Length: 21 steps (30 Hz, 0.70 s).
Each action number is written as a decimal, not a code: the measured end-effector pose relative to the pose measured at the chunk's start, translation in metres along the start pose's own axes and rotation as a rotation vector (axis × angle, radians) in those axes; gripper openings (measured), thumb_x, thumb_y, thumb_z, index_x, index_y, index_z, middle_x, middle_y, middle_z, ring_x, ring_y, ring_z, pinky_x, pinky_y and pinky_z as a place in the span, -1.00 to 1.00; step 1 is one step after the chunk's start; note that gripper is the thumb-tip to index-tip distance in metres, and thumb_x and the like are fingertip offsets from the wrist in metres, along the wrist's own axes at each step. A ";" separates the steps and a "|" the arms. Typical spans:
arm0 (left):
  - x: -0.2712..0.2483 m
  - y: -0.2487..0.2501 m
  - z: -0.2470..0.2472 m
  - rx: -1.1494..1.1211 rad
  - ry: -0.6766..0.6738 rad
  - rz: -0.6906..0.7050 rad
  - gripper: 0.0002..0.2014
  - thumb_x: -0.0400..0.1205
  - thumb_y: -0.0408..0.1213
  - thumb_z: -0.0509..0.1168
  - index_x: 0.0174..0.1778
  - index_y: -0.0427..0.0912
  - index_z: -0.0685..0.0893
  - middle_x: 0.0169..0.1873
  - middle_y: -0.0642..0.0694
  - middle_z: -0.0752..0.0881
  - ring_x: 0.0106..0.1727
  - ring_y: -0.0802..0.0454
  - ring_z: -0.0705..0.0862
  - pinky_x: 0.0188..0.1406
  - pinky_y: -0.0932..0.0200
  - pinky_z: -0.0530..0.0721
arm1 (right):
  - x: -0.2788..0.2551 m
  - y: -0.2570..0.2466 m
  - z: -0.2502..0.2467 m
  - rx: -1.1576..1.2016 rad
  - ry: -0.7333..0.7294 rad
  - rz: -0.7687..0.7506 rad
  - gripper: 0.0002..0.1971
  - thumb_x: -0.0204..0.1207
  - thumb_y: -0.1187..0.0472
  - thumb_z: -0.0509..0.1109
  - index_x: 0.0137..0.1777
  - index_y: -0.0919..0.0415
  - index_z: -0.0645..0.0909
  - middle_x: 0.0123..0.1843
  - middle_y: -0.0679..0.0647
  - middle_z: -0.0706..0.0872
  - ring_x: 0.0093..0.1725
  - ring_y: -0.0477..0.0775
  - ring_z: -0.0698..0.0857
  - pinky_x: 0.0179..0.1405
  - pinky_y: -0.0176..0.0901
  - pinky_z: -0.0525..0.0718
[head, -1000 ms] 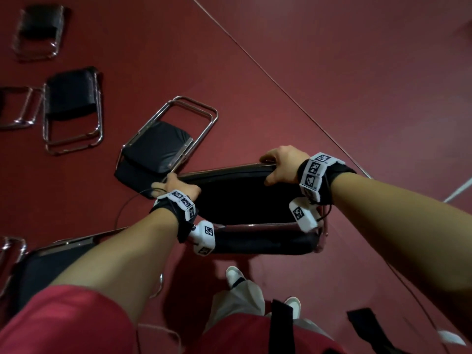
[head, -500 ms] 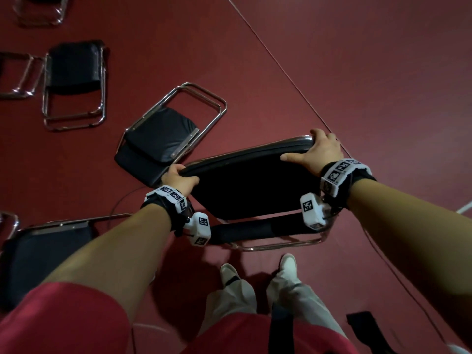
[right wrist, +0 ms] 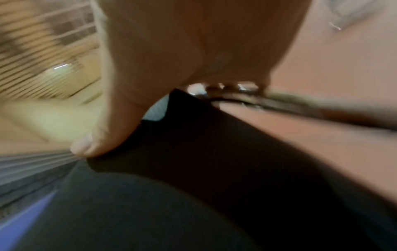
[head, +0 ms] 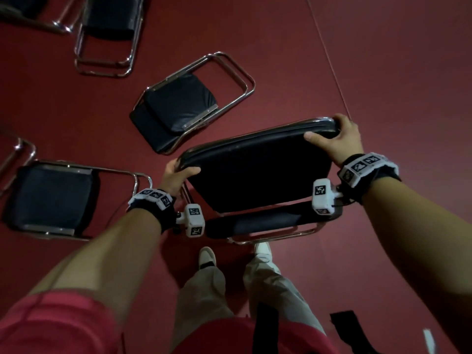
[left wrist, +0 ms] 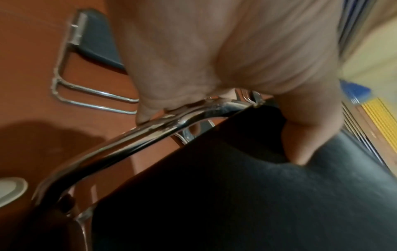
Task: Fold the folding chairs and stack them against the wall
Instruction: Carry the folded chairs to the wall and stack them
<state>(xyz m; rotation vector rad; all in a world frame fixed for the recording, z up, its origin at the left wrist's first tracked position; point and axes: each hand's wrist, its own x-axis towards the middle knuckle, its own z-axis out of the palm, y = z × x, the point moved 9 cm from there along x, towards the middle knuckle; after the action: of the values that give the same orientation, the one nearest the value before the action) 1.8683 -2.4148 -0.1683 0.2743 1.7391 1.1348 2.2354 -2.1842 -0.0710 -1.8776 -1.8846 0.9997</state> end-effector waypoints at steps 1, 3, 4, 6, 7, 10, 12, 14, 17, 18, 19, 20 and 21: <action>-0.002 -0.005 0.001 -0.036 0.016 -0.010 -0.63 0.49 -0.42 0.55 0.17 -0.13 0.65 0.03 -0.07 0.84 0.12 -0.03 0.80 0.42 -0.27 0.60 | 0.005 0.002 -0.001 0.011 -0.007 -0.006 0.18 -0.07 -0.61 0.46 0.54 0.07 0.43 0.46 0.17 0.49 0.47 0.22 0.50 0.50 0.19 0.50; -0.010 -0.014 0.002 -0.074 0.051 -0.034 -0.41 0.43 -0.27 0.63 0.36 -0.08 0.58 0.28 -0.16 0.75 0.32 -0.13 0.71 0.42 -0.32 0.59 | 0.015 0.006 -0.001 0.023 -0.025 -0.011 0.20 -0.09 -0.65 0.46 0.54 0.01 0.42 0.42 0.14 0.53 0.44 0.20 0.54 0.46 0.20 0.54; -0.015 -0.016 0.003 -0.087 0.073 -0.035 -0.37 0.43 -0.24 0.63 0.40 -0.05 0.56 0.31 -0.14 0.73 0.34 -0.11 0.69 0.41 -0.28 0.60 | 0.019 0.007 -0.002 0.030 -0.021 -0.014 0.19 -0.10 -0.66 0.47 0.53 -0.02 0.43 0.40 0.12 0.54 0.43 0.18 0.55 0.45 0.20 0.56; -0.021 -0.022 0.003 -0.104 0.119 -0.019 -0.29 0.36 -0.13 0.67 0.42 -0.05 0.55 0.30 -0.09 0.73 0.34 -0.06 0.69 0.40 -0.16 0.61 | 0.024 0.011 -0.002 0.055 -0.025 -0.015 0.14 -0.11 -0.66 0.49 0.49 -0.11 0.45 0.38 0.08 0.57 0.40 0.14 0.58 0.43 0.17 0.59; -0.024 -0.023 0.003 -0.107 0.131 -0.002 -0.22 0.27 -0.06 0.70 0.41 -0.06 0.55 0.28 -0.08 0.75 0.32 -0.05 0.71 0.41 -0.12 0.61 | 0.025 0.012 -0.001 0.067 -0.027 -0.020 0.14 -0.14 -0.68 0.50 0.48 -0.14 0.46 0.36 0.06 0.60 0.39 0.12 0.60 0.42 0.15 0.60; -0.032 -0.030 -0.008 -0.051 0.187 0.015 -0.13 0.12 0.11 0.69 0.36 -0.03 0.59 0.20 -0.04 0.78 0.27 -0.02 0.74 0.41 -0.11 0.63 | 0.020 0.008 0.001 0.070 -0.011 -0.031 0.18 -0.21 -0.69 0.50 0.47 -0.15 0.49 0.35 0.03 0.62 0.37 0.08 0.61 0.40 0.11 0.61; -0.044 -0.033 -0.019 0.005 0.234 0.023 -0.32 0.18 0.11 0.67 0.20 0.02 0.66 0.09 -0.01 0.81 0.19 -0.03 0.76 0.35 -0.15 0.67 | 0.008 -0.006 0.005 0.046 -0.009 -0.062 0.15 -0.17 -0.63 0.51 0.49 -0.12 0.50 0.36 0.05 0.59 0.39 0.10 0.59 0.42 0.11 0.59; -0.056 -0.043 -0.034 0.017 0.275 0.041 -0.55 0.34 -0.05 0.67 0.06 -0.01 0.67 0.00 -0.04 0.80 0.12 -0.08 0.77 0.29 -0.24 0.69 | -0.002 -0.017 0.013 0.026 -0.020 -0.102 0.13 -0.16 -0.57 0.51 0.50 -0.11 0.51 0.36 0.05 0.57 0.40 0.11 0.58 0.44 0.11 0.57; -0.080 -0.069 -0.062 -0.016 0.328 0.034 -0.62 0.40 -0.18 0.66 0.00 -0.11 0.65 -0.06 -0.09 0.78 0.00 -0.08 0.77 0.17 -0.22 0.72 | -0.021 -0.043 0.031 0.033 -0.057 -0.172 0.15 -0.20 -0.55 0.54 0.49 -0.10 0.52 0.34 0.02 0.57 0.39 0.08 0.58 0.44 0.07 0.58; -0.094 -0.078 -0.076 -0.030 0.366 0.037 -0.66 0.43 -0.26 0.65 -0.02 -0.12 0.64 -0.08 -0.07 0.77 -0.05 -0.03 0.76 0.14 -0.14 0.70 | -0.031 -0.056 0.041 0.036 -0.088 -0.205 0.15 -0.20 -0.52 0.56 0.49 -0.08 0.53 0.34 0.03 0.57 0.38 0.07 0.59 0.44 0.03 0.57; -0.105 -0.087 -0.090 -0.038 0.408 0.043 -0.67 0.43 -0.33 0.64 -0.02 -0.14 0.65 -0.08 -0.06 0.76 -0.06 -0.01 0.74 0.13 -0.08 0.69 | -0.041 -0.067 0.048 0.038 -0.110 -0.233 0.13 -0.18 -0.48 0.60 0.49 -0.05 0.54 0.33 0.05 0.57 0.38 0.07 0.59 0.44 -0.02 0.56; -0.119 -0.096 -0.108 -0.059 0.445 0.041 -0.64 0.41 -0.35 0.65 0.03 -0.16 0.66 -0.05 -0.07 0.77 -0.02 -0.03 0.74 0.14 -0.06 0.69 | -0.052 -0.081 0.058 0.041 -0.131 -0.271 0.10 -0.14 -0.40 0.67 0.49 -0.01 0.55 0.33 0.07 0.58 0.36 0.07 0.60 0.43 -0.09 0.55; -0.136 -0.103 -0.127 -0.094 0.469 0.039 -0.57 0.36 -0.33 0.68 0.07 -0.16 0.66 -0.01 -0.08 0.77 0.03 -0.06 0.74 0.17 -0.07 0.69 | -0.066 -0.096 0.070 0.045 -0.156 -0.305 0.05 -0.07 -0.29 0.73 0.49 0.02 0.55 0.33 0.09 0.58 0.35 0.07 0.61 0.40 -0.17 0.53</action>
<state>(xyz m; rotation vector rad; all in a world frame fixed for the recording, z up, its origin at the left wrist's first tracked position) 1.8598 -2.6269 -0.1589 -0.0219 2.0833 1.3842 2.1245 -2.2563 -0.0415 -1.4642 -2.1351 1.0992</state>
